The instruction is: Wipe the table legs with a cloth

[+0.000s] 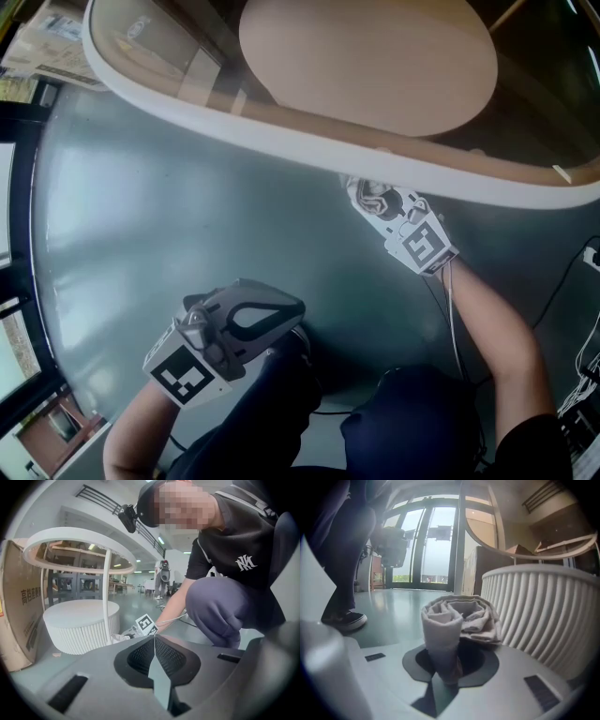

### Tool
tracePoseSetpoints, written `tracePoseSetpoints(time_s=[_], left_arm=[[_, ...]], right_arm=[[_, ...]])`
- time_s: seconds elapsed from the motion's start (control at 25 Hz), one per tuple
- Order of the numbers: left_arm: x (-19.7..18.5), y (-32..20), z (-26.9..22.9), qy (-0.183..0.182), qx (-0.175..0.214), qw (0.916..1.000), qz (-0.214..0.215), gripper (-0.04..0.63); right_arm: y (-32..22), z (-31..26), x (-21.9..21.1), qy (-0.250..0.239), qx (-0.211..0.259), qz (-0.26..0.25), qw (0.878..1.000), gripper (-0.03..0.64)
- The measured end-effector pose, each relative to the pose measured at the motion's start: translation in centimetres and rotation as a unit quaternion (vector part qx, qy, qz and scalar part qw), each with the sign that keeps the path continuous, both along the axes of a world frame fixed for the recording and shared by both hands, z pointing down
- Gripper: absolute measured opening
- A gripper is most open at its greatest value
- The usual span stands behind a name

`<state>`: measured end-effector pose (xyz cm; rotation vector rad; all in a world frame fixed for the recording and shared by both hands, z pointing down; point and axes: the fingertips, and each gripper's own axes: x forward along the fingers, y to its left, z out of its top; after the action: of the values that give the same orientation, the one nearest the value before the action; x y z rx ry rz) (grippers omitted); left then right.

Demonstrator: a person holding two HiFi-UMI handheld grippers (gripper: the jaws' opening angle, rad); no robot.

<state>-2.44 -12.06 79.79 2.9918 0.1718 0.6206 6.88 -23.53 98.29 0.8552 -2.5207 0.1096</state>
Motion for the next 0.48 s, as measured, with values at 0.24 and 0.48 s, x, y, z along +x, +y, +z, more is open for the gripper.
tracePoseSetpoints(time_s=[0.24,0.48], left_arm=[[-0.3,-0.1,0.8,0.0,0.005,0.9999,-0.016,0.008],[-0.5,-0.3,-1.0,0.019,0.018,0.9989,-0.039,0.007]], right_arm=[[0.6,0.7,0.6,0.027,-0.101,0.01,0.994,0.071],[3.2,-20.9,-0.7,-0.147,0.028,-0.042,0.988,0.071]])
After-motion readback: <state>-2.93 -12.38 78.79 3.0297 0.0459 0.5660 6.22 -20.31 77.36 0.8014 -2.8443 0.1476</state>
